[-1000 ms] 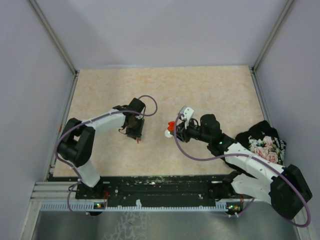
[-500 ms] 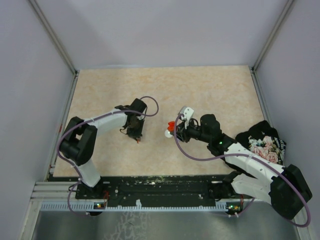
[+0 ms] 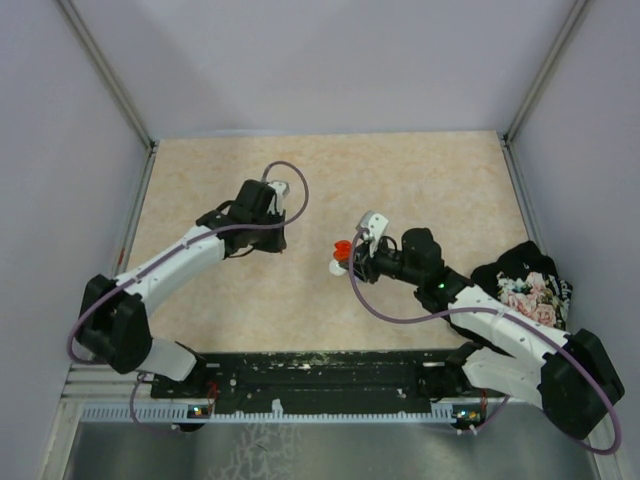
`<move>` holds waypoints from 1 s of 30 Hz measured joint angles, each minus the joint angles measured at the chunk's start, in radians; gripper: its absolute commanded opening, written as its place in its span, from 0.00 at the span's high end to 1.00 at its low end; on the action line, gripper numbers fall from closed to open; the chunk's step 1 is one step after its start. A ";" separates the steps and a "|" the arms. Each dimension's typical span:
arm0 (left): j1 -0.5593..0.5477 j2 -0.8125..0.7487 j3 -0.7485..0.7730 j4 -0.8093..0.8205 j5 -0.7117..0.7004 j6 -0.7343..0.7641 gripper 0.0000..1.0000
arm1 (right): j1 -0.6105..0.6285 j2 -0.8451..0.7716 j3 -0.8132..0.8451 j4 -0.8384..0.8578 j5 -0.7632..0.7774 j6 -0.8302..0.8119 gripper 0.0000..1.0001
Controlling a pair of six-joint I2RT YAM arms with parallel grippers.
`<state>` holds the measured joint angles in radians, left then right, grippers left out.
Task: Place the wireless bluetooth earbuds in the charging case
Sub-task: Pick up the earbud from the center of the board.
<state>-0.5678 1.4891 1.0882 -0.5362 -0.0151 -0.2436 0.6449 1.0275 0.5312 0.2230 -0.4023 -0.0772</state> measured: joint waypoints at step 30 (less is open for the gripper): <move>-0.070 -0.439 -0.153 0.536 0.208 0.056 0.97 | 0.107 0.111 0.066 0.426 0.196 -0.112 1.00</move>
<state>-0.6376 1.0496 0.9348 -0.0006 0.1925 -0.1871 0.7521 1.1385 0.5968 0.6491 -0.2066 -0.1890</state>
